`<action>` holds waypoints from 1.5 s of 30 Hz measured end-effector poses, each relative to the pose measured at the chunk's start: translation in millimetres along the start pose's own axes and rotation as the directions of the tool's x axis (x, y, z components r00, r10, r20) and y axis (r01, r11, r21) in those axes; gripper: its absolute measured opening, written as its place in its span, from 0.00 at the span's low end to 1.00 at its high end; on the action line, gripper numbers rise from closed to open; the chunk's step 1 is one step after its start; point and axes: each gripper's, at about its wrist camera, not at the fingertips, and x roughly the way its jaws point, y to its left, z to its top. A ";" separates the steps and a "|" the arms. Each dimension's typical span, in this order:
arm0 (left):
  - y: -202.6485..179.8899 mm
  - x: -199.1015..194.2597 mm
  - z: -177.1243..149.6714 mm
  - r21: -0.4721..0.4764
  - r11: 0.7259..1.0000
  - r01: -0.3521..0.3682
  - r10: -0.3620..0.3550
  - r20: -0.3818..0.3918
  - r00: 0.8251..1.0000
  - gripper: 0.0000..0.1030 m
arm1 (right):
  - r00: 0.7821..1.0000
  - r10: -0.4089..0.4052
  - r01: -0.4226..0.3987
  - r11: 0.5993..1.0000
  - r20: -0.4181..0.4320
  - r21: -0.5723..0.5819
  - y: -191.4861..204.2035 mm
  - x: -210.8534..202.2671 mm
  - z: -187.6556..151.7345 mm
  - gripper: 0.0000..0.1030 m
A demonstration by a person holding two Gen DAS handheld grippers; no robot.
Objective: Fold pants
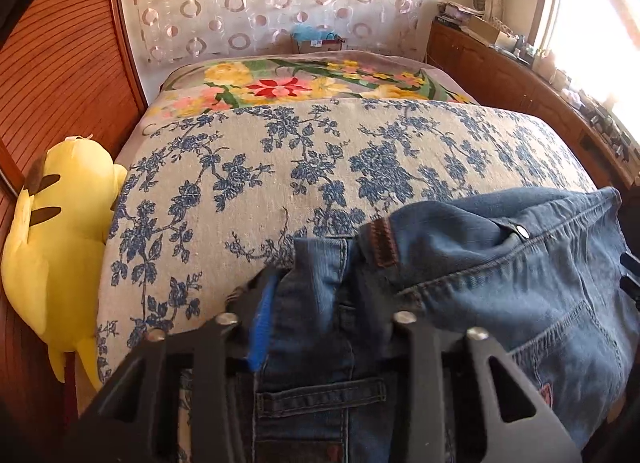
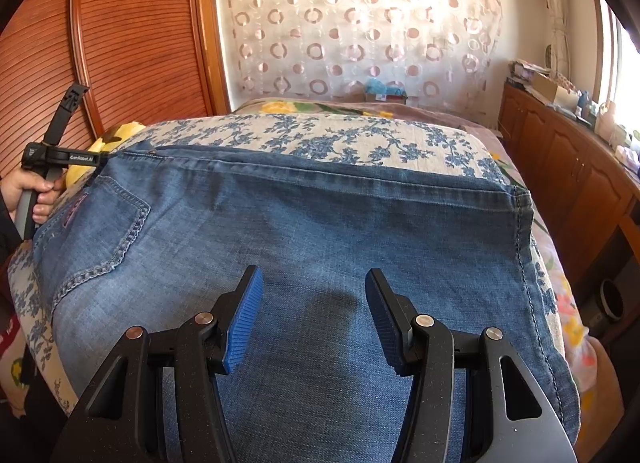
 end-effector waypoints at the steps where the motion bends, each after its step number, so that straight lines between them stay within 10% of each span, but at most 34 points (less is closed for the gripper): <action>1: -2.6 -5.3 -3.0 0.013 1.000 -0.008 0.008 0.008 1.000 0.21 | 1.000 0.001 -0.001 1.000 0.001 0.002 -0.2 -0.1 -0.1 0.53; 11: -3.8 -82.0 -5.8 -0.032 0.999 -0.016 0.022 0.197 0.980 0.09 | 1.000 -0.002 0.002 1.000 0.001 0.004 -0.6 0.6 -1.3 0.53; 20: 8.5 -77.0 -4.3 -0.026 0.997 -0.068 0.071 0.182 0.981 0.11 | 1.000 -0.003 0.003 1.000 0.001 0.004 -0.8 1.2 -2.0 0.53; 39: -33.8 -113.6 -22.4 0.050 0.999 -0.014 -0.001 0.295 0.956 0.65 | 1.000 -0.002 0.002 1.000 -0.002 0.008 -0.6 2.4 -0.5 0.53; 45: -64.7 -124.6 -28.3 0.100 0.995 0.019 -0.049 0.303 0.952 0.65 | 1.000 -0.002 0.002 1.000 -0.002 0.009 -0.5 2.5 -0.2 0.53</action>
